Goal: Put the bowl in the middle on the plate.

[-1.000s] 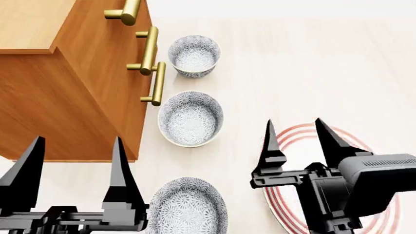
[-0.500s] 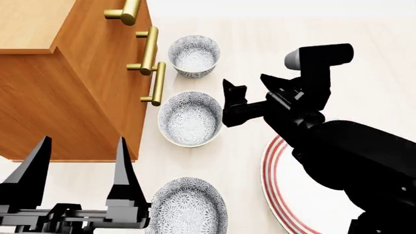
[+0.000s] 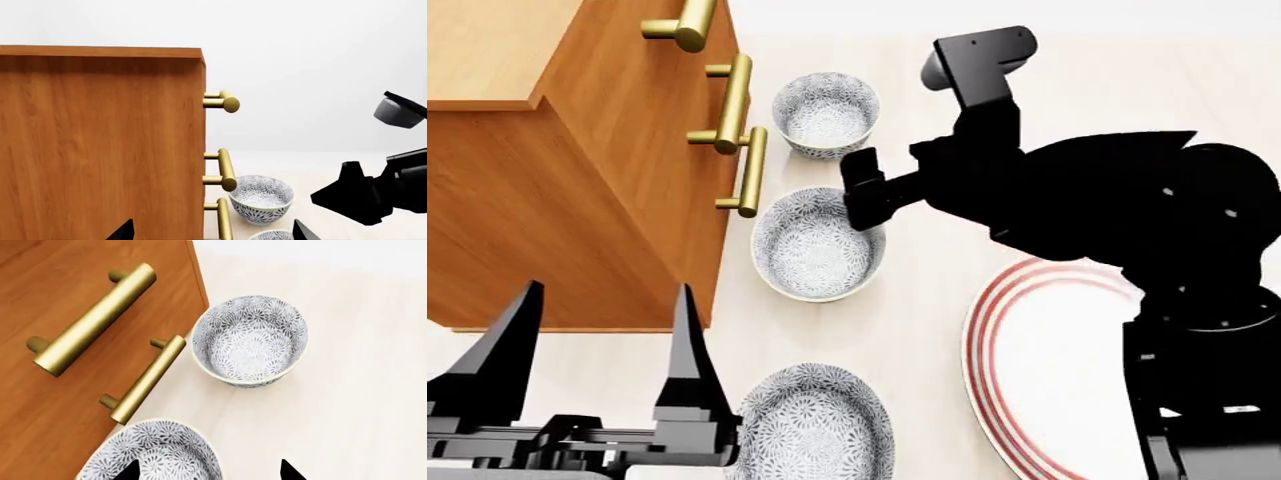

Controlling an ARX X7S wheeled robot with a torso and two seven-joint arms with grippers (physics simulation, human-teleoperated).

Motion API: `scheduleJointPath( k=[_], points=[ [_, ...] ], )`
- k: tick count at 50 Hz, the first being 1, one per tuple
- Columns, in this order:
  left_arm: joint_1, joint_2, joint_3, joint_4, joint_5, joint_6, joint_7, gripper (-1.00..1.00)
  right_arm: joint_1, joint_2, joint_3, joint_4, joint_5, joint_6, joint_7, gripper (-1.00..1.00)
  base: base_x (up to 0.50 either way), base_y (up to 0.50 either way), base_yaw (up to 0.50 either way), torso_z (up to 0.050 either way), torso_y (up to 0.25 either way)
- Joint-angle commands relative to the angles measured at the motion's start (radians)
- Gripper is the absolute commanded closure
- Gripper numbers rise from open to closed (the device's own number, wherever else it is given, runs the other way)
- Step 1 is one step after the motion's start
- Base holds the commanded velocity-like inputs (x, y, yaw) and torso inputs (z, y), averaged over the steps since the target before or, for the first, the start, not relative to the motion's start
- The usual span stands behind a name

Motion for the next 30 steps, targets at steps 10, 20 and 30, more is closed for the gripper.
scheduleJointPath(
  k=[10,20,30],
  points=[
    [-0.007,-0.001,0.008,0.003,0.001,-0.012,-0.002,-1.0,0.135,-0.072,-0.127,0.372,-0.038,0.064,-0.092,-1.0,0.0,0.0,0.0,0.0,0.0],
    [-0.01,-0.002,0.009,-0.004,-0.003,-0.007,-0.001,-1.0,0.164,-0.086,-0.161,0.463,-0.058,0.065,-0.105,-1.0,0.0,0.0,0.0,0.0,0.0],
    [-0.012,0.003,0.014,-0.014,0.001,-0.009,0.001,-1.0,0.166,-0.106,-0.215,0.532,-0.097,0.001,-0.158,-1.0,0.0,0.0,0.0,0.0,0.0]
  ],
)
